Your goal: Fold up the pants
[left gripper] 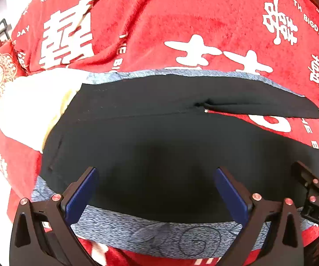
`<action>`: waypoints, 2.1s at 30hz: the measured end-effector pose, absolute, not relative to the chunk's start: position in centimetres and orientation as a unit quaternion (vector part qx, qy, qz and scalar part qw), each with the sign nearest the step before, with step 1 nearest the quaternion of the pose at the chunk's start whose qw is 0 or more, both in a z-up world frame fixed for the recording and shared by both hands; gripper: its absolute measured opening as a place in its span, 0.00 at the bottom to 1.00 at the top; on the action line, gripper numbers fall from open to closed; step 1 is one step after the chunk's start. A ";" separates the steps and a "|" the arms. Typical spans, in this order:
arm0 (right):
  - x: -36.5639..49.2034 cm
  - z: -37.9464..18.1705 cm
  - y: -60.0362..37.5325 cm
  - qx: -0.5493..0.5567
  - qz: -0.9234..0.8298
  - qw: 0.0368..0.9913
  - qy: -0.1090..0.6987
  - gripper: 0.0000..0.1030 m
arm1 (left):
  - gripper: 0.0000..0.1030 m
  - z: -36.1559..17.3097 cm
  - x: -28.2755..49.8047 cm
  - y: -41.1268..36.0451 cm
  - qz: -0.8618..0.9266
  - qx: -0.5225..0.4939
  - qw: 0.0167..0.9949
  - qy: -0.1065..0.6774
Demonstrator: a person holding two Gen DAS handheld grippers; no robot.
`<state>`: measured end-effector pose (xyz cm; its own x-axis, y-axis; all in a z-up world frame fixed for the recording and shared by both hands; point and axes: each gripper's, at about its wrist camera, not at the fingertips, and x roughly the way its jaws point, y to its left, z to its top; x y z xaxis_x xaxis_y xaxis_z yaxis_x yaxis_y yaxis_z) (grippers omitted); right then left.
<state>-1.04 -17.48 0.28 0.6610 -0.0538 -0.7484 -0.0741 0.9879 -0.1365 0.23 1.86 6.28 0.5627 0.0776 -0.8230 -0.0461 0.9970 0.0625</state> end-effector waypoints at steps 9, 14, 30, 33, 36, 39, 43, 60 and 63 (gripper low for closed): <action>-1.0 2.1 -15.4 -0.091 0.024 0.920 0.381 1.00 | 1.00 7.3 0.0 3.3 0.049 0.008 0.886 0.461; -0.2 2.7 -14.3 -0.102 0.038 0.921 0.373 1.00 | 1.00 7.8 0.6 4.3 0.045 0.009 0.890 0.454; 8.3 3.6 -12.0 -0.131 0.146 0.909 0.367 1.00 | 1.00 8.0 8.8 8.9 0.035 0.026 0.885 0.463; 11.1 3.3 -11.4 -0.147 0.170 0.901 0.371 1.00 | 1.00 7.2 10.7 9.4 0.035 0.034 0.882 0.468; 14.5 2.7 -10.8 -0.153 0.204 0.888 0.383 1.00 | 1.00 6.1 12.6 9.7 0.028 0.035 0.878 0.477; 17.6 2.1 -9.3 -0.175 0.251 0.870 0.387 1.00 | 1.00 5.1 14.2 10.0 0.021 0.032 0.874 0.485; 21.0 0.9 -7.1 -0.219 0.312 0.837 0.392 1.00 | 1.00 3.9 16.3 10.2 0.010 0.022 0.869 0.494; 29.6 -4.7 -3.4 -0.224 0.439 0.734 0.467 0.94 | 0.87 -0.2 21.6 11.0 -0.026 -0.016 0.850 0.526; 29.6 -3.7 -3.3 -0.205 0.462 0.728 0.462 0.50 | 0.74 -0.1 22.0 11.5 -0.024 -0.034 0.850 0.525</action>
